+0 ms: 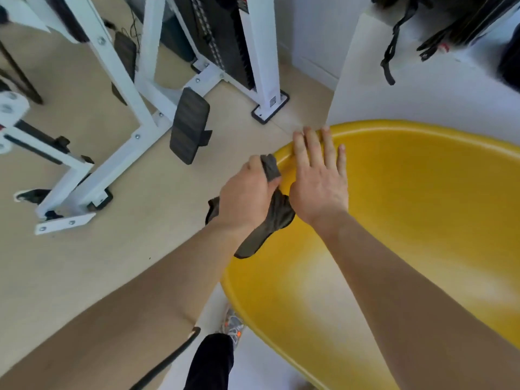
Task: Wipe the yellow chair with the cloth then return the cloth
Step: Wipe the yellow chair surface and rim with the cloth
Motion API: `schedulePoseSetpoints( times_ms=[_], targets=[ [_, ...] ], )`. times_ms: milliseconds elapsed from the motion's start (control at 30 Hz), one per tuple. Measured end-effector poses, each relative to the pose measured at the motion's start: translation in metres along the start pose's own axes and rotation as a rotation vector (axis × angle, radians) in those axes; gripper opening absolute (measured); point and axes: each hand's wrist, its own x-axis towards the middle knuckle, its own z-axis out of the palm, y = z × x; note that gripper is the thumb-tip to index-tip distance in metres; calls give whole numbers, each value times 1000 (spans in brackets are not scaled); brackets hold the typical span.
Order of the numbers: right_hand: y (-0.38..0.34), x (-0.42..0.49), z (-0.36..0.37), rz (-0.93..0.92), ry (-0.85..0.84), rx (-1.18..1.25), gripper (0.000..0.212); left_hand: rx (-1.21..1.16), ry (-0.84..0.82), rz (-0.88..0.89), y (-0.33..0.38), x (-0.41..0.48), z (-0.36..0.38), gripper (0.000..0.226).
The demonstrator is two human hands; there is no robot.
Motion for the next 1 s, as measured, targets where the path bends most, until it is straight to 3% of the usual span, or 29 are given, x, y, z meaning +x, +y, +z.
schedulePoseSetpoints(
  times_ms=[100, 167, 267, 367, 500, 633, 700, 767, 867, 933, 1000],
  targets=[
    [3, 3, 10, 37, 29, -18, 70, -65, -44, 153, 13, 27, -7, 38],
    [3, 5, 16, 34, 37, -70, 76, -106, -3, 154, 0, 17, -1, 42],
    [-2, 4, 24, 72, 70, -113, 80, -218, 68, -72, -44, -44, 20, 43],
    [-19, 1, 26, 128, 130, -71, 78, -378, 2, -298, -68, -100, 44, 42],
    [-51, -40, 47, -190, 134, -49, 72, -465, 18, -268, -64, -83, 41, 46],
    [-52, -75, 74, -194, 141, 121, 67, -529, 41, -174, -63, -68, 34, 48],
    [-47, -93, 85, -161, 55, 200, 73, -607, 94, -225, -73, -93, 49, 46],
    [-39, -119, 97, -131, -140, 257, 81, -683, 69, -376, -83, -135, 80, 43],
    [-29, -169, 122, -41, -436, 325, 70, -848, -166, -714, -84, -215, 145, 45],
    [-25, -199, 135, 72, -467, 382, 62, -908, -271, -823, -68, -257, 176, 49],
    [-21, -227, 145, 200, -435, 472, 58, -906, -236, -863, -56, -267, 181, 46]
  ],
)
